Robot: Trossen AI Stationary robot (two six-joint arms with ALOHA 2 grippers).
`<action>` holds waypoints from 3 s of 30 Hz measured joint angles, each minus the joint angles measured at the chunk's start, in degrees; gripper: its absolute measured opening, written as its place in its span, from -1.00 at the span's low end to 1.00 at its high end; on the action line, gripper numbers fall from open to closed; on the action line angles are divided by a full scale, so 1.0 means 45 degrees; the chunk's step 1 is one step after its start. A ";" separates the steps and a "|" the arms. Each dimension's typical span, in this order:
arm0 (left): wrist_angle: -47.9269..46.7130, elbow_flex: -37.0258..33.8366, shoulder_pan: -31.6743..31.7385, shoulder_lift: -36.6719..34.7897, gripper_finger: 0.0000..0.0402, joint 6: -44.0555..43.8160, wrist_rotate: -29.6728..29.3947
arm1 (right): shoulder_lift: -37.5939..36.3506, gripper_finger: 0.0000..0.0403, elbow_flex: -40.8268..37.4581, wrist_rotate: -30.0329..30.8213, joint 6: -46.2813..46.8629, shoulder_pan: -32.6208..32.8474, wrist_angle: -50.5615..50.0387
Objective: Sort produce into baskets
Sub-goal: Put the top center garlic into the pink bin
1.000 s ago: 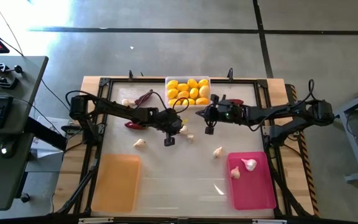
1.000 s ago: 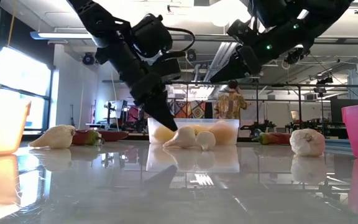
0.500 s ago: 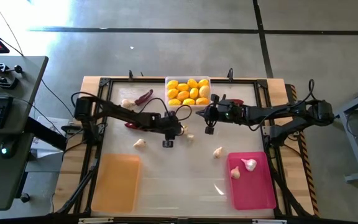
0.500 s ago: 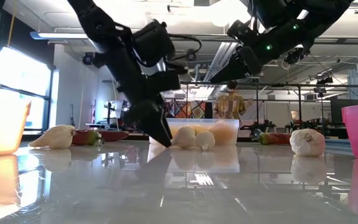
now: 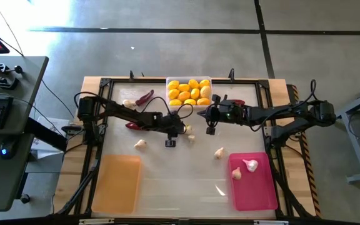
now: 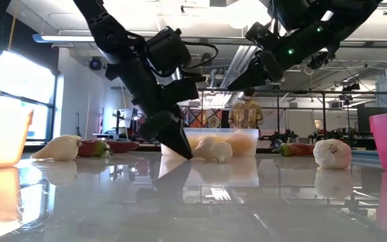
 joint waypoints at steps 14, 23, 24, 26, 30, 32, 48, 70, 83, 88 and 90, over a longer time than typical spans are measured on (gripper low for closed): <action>0.0691 -0.0005 0.0372 -0.0905 -1.00 -0.0765 0.2251 | 0.0000 -0.97 0.0002 -0.0188 0.0274 0.0485 -0.0243; 0.1412 -0.0005 0.0936 -0.1175 -1.00 0.0171 0.6118 | 0.0000 -0.31 0.0654 -0.0133 0.1149 0.1784 -0.1057; 0.1600 -0.0005 0.1017 -0.1175 -1.00 0.0264 0.6823 | 0.0000 -0.21 0.0708 0.0018 0.1221 0.1944 -0.1059; 0.2012 -0.0005 0.1246 -0.1175 -1.00 0.0335 0.8394 | 0.0000 0.01 0.0778 0.0522 0.1241 0.2310 -0.1057; 0.2614 -0.0005 0.1836 -0.1180 -1.00 0.0158 1.0916 | 0.0000 0.38 0.0996 0.1730 0.1156 0.3081 -0.0980; 0.2692 -0.0005 0.2114 -0.1180 -1.00 -0.0214 1.1549 | 0.0000 0.51 0.1154 0.1941 0.0926 0.3439 -0.0961; 0.3300 -0.0005 0.2664 -0.1180 -1.00 -0.1579 1.3071 | 0.0207 0.63 0.1821 0.3656 -0.0568 0.5223 -0.1313; 0.4601 -0.0005 0.2564 -0.1180 -1.00 -0.3885 1.3556 | 0.1209 0.14 0.1812 0.4835 -0.3436 0.5503 -0.0607; 0.4767 -0.0005 0.2247 -0.1199 -0.77 -0.2565 1.1818 | 0.1205 -0.17 0.3334 0.5333 -0.1202 0.5805 -0.4041; 0.4852 -0.0005 0.2108 -0.1195 -0.50 -0.2540 1.1131 | 0.1166 -0.18 0.4751 0.5542 0.2319 0.6302 -0.8002; 0.4885 -0.0005 0.2075 -0.1195 -0.40 -0.2540 1.1011 | 0.1171 -0.18 0.5193 0.5500 0.3497 0.6667 -0.9520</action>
